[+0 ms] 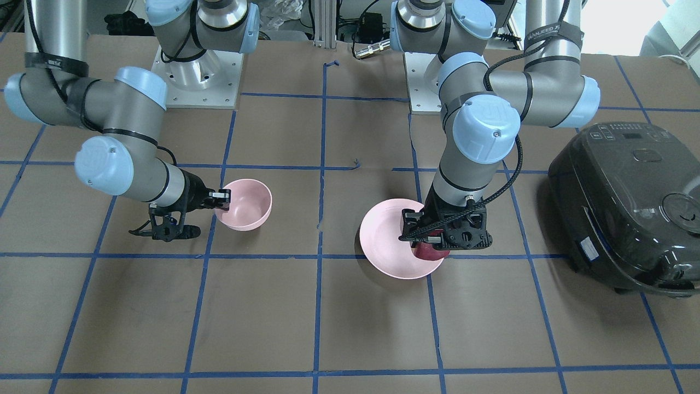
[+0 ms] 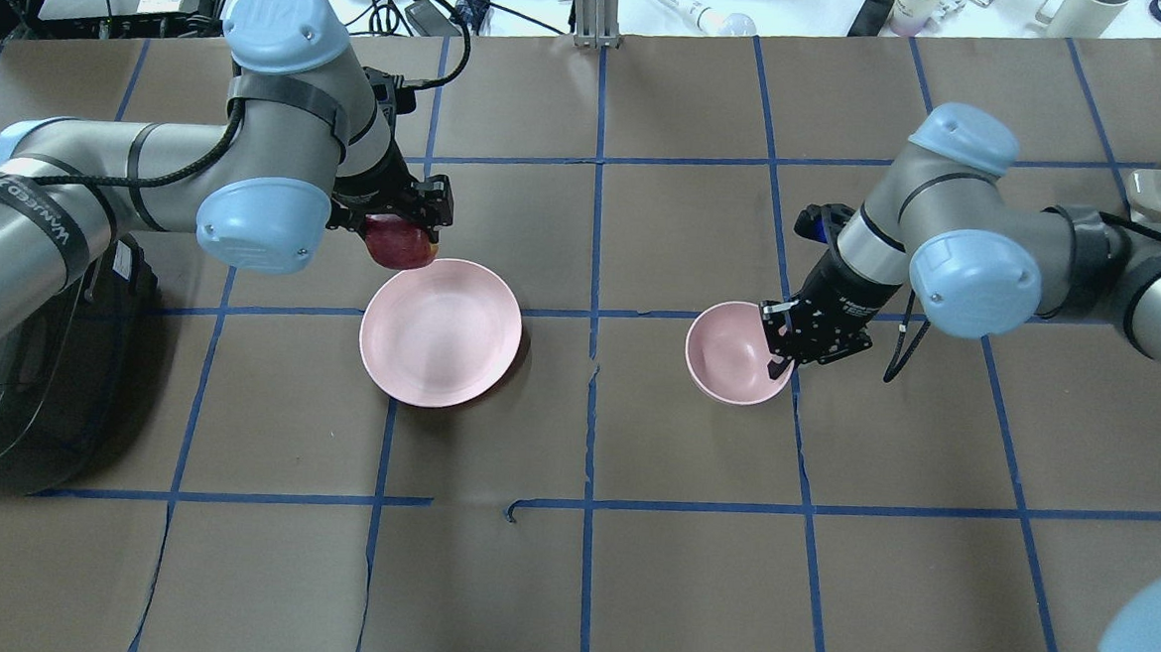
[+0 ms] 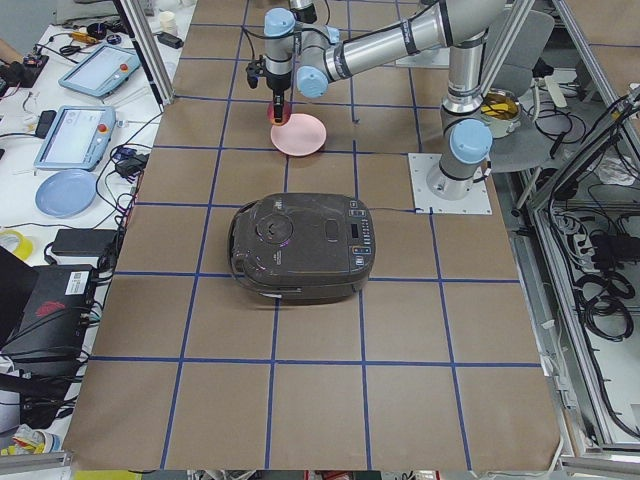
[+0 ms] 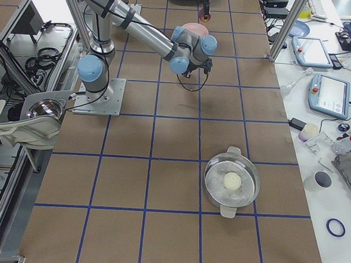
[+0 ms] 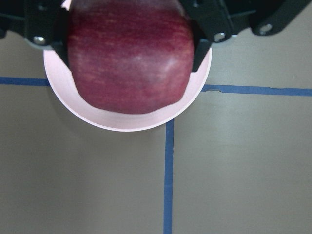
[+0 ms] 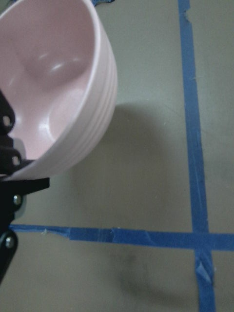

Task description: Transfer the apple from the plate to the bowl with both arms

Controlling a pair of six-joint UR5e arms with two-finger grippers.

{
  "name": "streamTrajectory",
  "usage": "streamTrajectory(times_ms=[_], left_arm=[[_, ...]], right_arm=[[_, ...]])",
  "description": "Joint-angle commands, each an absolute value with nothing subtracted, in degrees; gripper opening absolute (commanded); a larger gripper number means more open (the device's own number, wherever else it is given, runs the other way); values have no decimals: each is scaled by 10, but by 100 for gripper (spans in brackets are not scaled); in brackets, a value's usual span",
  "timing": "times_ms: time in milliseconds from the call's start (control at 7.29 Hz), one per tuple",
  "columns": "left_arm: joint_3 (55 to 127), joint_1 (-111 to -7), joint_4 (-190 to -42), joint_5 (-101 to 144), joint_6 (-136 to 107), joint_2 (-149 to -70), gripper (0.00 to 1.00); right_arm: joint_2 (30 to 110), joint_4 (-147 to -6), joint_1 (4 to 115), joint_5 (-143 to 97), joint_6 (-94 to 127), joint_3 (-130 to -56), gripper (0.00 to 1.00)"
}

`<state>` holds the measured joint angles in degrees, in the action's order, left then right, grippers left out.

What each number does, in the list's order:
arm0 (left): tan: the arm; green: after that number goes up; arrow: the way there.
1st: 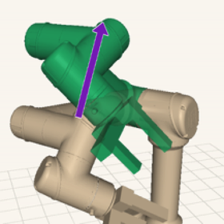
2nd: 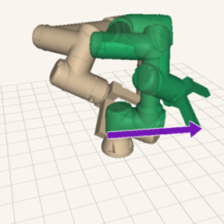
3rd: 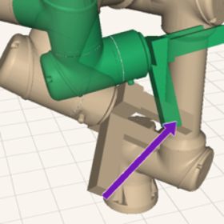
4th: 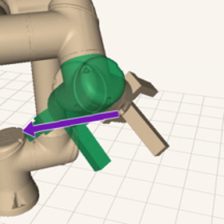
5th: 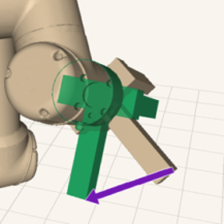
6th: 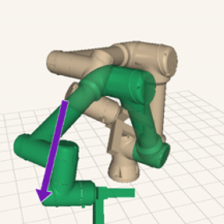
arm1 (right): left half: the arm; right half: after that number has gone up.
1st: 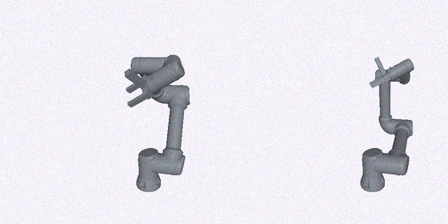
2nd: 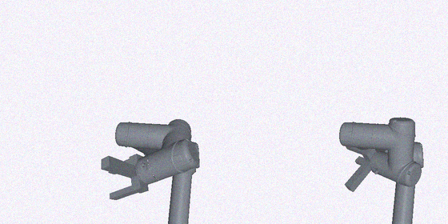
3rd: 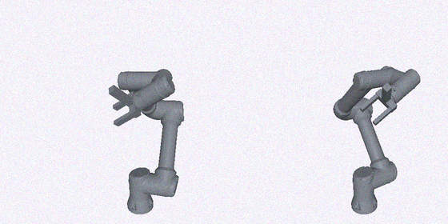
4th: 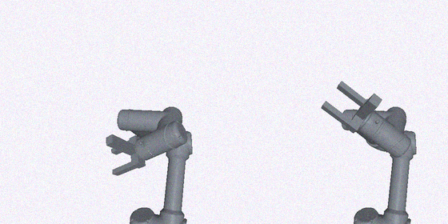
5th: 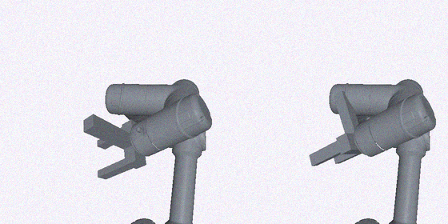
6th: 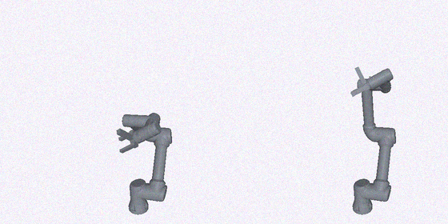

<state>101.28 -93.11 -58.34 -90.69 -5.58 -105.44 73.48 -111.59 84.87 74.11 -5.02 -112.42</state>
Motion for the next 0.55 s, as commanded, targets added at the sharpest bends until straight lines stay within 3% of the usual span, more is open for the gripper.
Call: streamTrajectory(times_ms=[0, 137, 412], left_arm=[[1012, -928, -592, -906, -49, -1045, 22], [1012, -934, -594, -906, -49, -1038, 14], [1012, -936, -595, -902, -56, -1033, 11]], right_arm=[[724, -1172, 860, 735, -35, -1152, 0], [723, -1172, 864, 735, -19, -1152, 0], [723, -1166, 882, 737, 18, -1153, 0]])
